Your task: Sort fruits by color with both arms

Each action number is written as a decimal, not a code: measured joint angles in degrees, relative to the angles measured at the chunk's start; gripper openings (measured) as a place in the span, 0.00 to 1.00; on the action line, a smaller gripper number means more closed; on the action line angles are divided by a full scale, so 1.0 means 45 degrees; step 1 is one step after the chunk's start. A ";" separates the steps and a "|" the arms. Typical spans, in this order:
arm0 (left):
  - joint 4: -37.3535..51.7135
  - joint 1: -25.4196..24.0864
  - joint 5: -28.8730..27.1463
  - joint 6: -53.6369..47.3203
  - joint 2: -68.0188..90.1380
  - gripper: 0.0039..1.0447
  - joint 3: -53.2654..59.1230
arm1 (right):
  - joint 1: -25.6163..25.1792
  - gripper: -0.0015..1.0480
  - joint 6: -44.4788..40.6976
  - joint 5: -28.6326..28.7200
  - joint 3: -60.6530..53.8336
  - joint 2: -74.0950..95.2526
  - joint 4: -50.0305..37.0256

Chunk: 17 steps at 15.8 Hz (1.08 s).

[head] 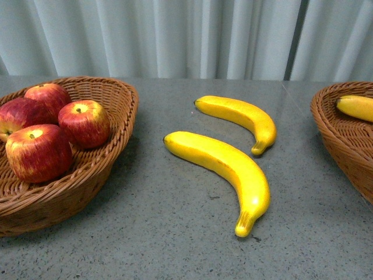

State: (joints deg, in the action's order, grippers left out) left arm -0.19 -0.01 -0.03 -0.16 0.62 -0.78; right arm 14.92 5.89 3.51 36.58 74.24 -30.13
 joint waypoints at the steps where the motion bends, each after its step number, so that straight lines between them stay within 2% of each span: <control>1: 0.0000 0.0000 0.0000 0.0000 0.0000 0.94 0.0000 | 0.0544 0.94 -0.0311 0.0068 0.1273 0.1846 0.0656; 4: 0.0000 0.0000 -0.0005 0.0000 0.0000 0.94 0.0000 | 0.1443 0.94 -0.1103 0.0097 0.4119 0.5095 0.3016; 6: 0.0000 0.0000 0.0000 0.0000 0.0000 0.94 0.0000 | 0.1695 0.94 -0.1870 -0.0019 0.4609 0.5955 0.4818; 8: 0.0000 0.0000 -0.0005 0.0000 0.0000 0.94 0.0000 | 0.1700 0.94 -0.2341 -0.0034 0.4692 0.6188 0.5829; 17: 0.0000 0.0000 -0.0005 0.0005 0.0000 0.94 0.0000 | 0.2453 0.94 -0.3653 0.0185 0.4119 0.6212 0.6465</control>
State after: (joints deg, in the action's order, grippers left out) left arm -0.19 -0.01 -0.05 -0.14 0.62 -0.78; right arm 25.96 -10.55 4.34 55.11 102.19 -1.04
